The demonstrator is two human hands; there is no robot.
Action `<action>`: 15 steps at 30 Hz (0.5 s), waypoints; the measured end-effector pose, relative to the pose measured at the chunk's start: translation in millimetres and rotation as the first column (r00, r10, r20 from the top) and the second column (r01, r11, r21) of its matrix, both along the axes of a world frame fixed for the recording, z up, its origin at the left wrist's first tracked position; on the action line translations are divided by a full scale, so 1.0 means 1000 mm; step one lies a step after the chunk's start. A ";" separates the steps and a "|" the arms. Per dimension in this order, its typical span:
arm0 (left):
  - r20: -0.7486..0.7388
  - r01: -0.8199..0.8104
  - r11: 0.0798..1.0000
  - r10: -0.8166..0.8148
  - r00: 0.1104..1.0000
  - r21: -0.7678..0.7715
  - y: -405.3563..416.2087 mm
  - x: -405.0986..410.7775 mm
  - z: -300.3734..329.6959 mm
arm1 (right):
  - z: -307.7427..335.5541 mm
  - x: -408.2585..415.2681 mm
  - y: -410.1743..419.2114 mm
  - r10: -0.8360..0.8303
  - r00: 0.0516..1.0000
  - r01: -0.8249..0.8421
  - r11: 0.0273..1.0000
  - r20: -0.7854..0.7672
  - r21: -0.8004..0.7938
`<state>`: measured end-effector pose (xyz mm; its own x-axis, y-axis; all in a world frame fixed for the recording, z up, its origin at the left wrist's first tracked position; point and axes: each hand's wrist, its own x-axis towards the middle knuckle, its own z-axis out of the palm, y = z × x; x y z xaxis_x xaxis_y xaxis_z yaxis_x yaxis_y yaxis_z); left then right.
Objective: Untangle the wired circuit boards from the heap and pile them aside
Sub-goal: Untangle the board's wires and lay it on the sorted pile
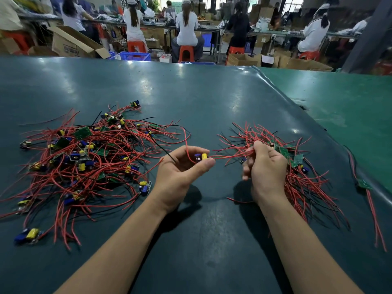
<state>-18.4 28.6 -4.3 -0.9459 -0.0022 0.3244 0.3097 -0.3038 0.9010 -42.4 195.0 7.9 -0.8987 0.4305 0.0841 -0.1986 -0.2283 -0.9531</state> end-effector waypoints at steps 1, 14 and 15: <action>0.009 -0.008 1.000 0.008 1.000 0.022 -0.001 0.000 0.000 | -0.001 0.001 0.000 0.005 1.000 -0.006 0.999 0.010 0.038; 0.058 -0.018 0.996 0.013 0.998 0.088 -0.009 -0.003 0.010 | -0.006 0.013 -0.013 0.430 0.894 -0.422 0.719 0.123 0.553; 0.068 0.001 0.999 -0.004 0.998 0.038 -0.007 -0.001 0.009 | -0.002 0.015 -0.014 0.514 0.848 -0.524 0.782 0.128 0.336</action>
<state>-19.5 21.1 5.0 -0.9658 -0.0112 0.2589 0.2473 -0.3386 0.9078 -27.1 180.9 5.5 -0.9821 -0.1546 0.1081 -0.1178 0.0553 -0.9915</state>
